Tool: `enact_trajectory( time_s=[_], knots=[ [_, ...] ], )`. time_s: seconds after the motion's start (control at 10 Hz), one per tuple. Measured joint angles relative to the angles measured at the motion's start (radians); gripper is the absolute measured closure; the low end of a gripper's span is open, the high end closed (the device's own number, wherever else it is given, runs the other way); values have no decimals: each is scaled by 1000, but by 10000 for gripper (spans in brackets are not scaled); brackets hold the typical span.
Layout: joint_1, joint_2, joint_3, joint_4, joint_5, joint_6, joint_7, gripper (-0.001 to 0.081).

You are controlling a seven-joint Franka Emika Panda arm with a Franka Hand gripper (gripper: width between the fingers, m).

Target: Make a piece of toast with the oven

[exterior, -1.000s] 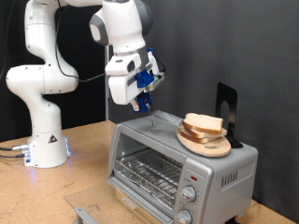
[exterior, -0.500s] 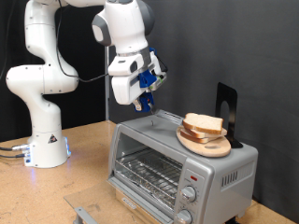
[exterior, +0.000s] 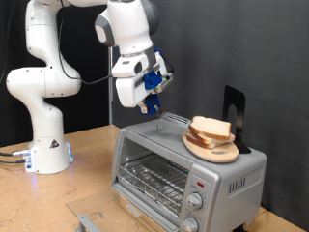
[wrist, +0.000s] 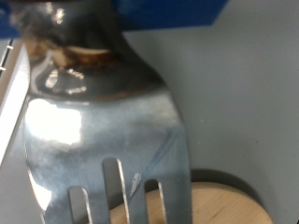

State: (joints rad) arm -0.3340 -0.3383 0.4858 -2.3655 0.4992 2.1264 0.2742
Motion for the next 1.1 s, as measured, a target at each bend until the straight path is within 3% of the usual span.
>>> enact_trajectory(
  time_s=[0.5, 1.1],
  knots=[
    [0, 0, 5, -25, -57, 79, -23, 355],
    [2, -13, 17, -43, -58, 99, -53, 355]
  ],
)
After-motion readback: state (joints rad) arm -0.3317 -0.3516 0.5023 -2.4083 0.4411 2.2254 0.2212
